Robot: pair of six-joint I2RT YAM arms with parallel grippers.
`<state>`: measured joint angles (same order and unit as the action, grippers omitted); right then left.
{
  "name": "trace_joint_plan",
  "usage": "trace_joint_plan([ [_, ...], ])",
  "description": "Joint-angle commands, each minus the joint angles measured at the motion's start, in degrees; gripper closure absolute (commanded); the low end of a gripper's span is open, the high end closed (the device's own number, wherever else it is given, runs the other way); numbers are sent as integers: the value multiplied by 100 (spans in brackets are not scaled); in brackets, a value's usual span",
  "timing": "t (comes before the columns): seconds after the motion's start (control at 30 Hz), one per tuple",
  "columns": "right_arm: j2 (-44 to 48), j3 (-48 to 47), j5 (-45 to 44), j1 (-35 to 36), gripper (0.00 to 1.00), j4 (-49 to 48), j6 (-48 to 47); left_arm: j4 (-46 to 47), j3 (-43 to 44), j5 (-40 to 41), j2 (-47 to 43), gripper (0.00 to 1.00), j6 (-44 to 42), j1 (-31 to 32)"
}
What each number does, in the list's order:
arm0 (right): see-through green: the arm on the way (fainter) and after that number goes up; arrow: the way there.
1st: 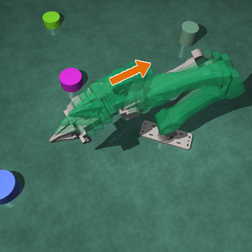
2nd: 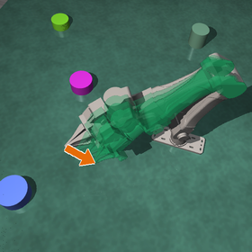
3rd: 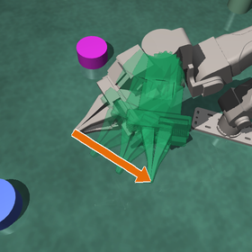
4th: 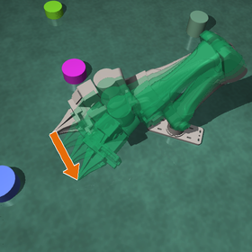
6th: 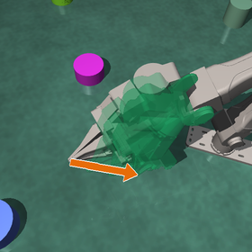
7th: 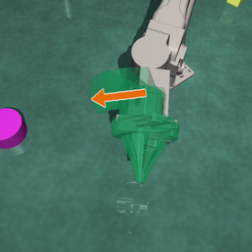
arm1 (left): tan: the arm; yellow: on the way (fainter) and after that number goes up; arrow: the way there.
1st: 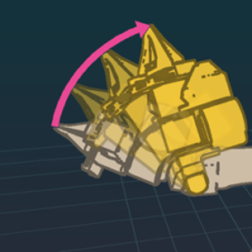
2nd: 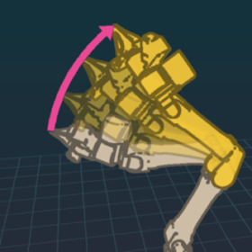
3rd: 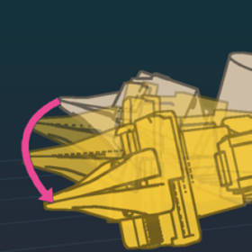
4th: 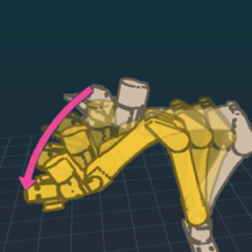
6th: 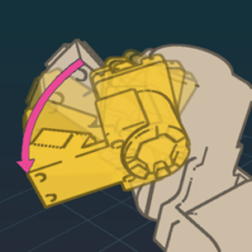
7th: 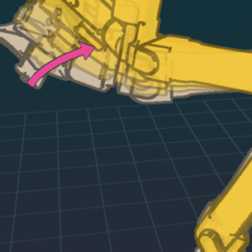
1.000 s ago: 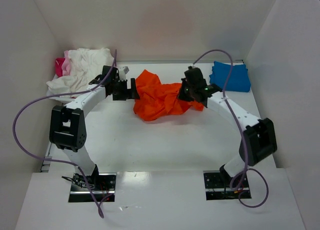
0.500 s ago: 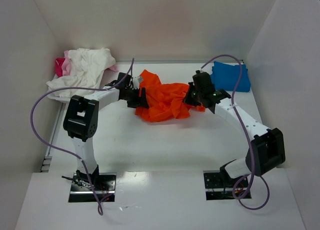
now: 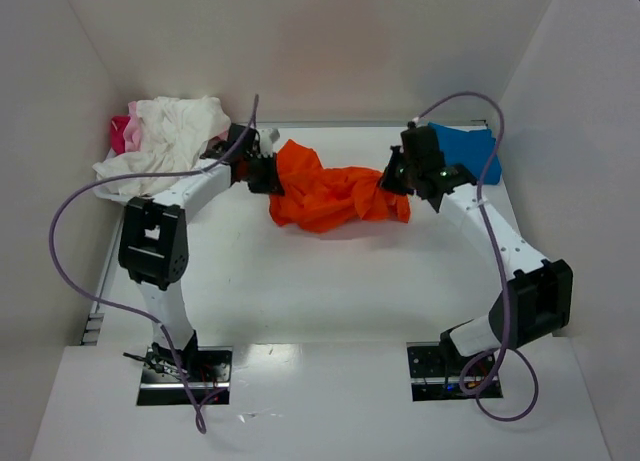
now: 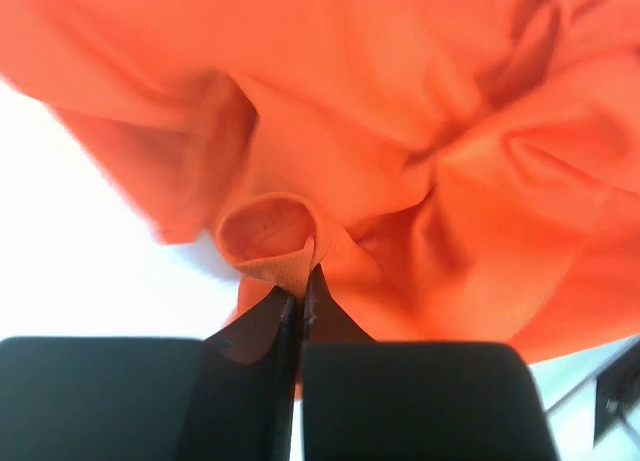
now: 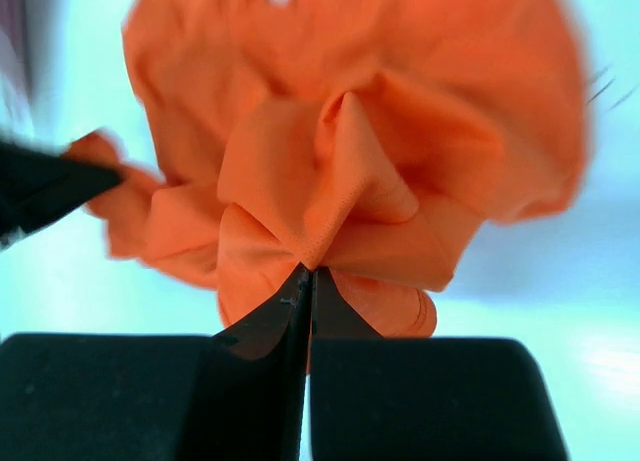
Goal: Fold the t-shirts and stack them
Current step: Flatten out the tshirt
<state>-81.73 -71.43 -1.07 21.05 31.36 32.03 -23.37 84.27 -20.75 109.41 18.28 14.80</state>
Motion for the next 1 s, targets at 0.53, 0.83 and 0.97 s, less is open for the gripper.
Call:
trace_joint_plan([
  [0.53, -371, -4344, -252, -1331, 100, -209, -1015, -801, 5148, 765, -1124, 100, 45, -1225],
  [0.83, 69, -4158, -315, -1384, 100, -354, -1068, -1179, 5781, 1201, -1273, 100, -171, -1225],
  [0.97, 410, -3584, -238, -1384, 100, -437, -977, -1232, 5507, 1424, -1596, 100, -246, -1225],
])
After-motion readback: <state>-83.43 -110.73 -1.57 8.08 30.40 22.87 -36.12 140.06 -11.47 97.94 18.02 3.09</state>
